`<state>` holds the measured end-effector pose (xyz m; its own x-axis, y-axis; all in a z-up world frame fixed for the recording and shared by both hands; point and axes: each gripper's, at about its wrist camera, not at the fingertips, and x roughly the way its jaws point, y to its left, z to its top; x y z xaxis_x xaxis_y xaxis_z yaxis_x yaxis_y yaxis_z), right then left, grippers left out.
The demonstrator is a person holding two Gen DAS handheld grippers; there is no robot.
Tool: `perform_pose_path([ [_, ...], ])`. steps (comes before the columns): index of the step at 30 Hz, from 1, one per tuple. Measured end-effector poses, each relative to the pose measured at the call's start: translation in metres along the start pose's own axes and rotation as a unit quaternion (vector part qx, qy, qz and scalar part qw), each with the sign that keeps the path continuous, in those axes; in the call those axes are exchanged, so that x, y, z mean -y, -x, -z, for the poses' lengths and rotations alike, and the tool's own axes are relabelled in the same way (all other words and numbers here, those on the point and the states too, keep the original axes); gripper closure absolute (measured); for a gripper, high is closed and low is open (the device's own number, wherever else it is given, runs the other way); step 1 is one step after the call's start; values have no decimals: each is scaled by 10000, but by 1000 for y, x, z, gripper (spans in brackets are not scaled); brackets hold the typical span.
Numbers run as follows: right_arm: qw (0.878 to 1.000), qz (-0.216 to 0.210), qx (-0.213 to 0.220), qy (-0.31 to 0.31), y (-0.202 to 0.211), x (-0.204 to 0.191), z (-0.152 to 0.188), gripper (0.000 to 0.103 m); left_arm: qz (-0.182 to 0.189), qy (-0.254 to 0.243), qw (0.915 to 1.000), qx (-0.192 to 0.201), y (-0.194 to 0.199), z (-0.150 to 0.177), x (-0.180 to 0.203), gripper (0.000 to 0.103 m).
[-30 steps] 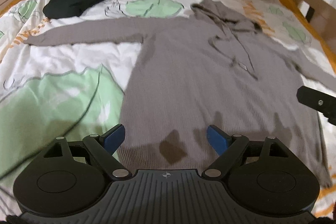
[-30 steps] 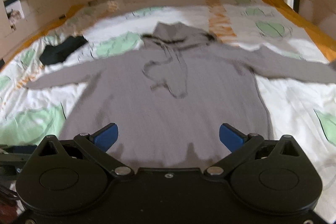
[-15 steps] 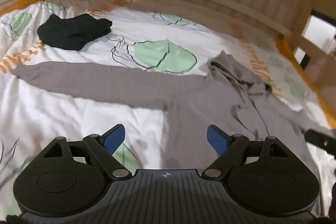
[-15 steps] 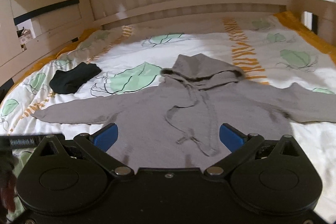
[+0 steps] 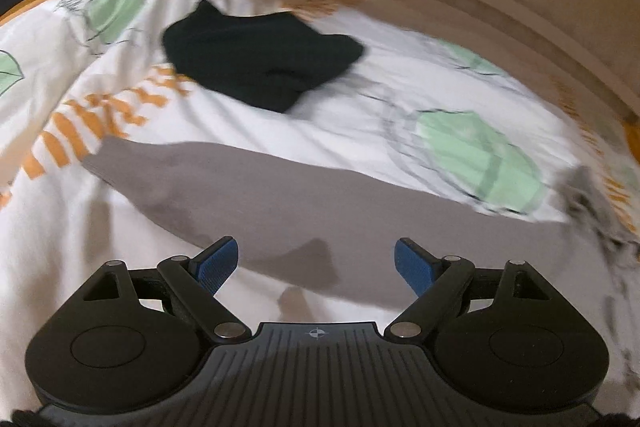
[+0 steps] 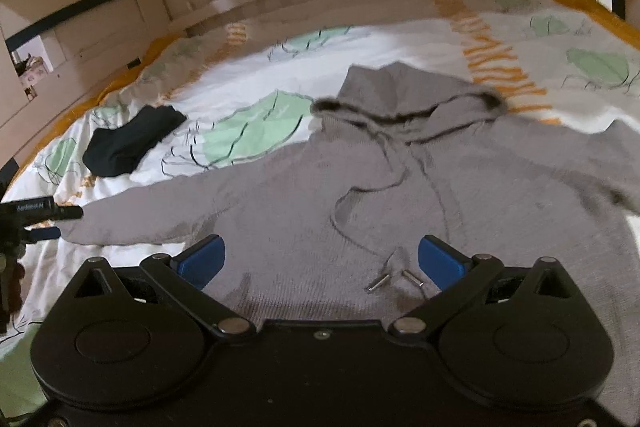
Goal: Fold large clothes
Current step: 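Grasp the sleeve cuff with the left gripper and lift it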
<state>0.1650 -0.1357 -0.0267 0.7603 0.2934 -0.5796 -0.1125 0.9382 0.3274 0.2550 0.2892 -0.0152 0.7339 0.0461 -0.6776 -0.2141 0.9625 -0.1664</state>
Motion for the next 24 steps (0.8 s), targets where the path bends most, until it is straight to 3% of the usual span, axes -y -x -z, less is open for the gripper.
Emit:
perform_pose_path([
  [6,9995,-105,-279,68,-20,-7,3,1,-230,491,9984,-134,-46,-1,-58,18],
  [12,9986,-192,-493,63,-35,-12,6,1,-389,1105,9931,-35,-64,-14,-98,18],
  [16,9979,-228,-596,89,-41,-16,8,1,-124,1590,9870,186,-67,-21,-118,20],
  [18,9977,-225,-633,107,-41,-16,10,1,-75,1935,9809,198,-67,-26,-124,44],
  [19,9975,-227,-656,100,-42,-16,10,1,-79,2030,9790,166,-67,-29,-126,80],
  [20,9973,-247,-688,83,-41,-16,11,1,-153,2109,9773,131,-67,-32,-127,97],
  [24,9968,-310,-729,39,-38,-13,11,1,-230,1759,9832,438,-43,-45,-110,98],
])
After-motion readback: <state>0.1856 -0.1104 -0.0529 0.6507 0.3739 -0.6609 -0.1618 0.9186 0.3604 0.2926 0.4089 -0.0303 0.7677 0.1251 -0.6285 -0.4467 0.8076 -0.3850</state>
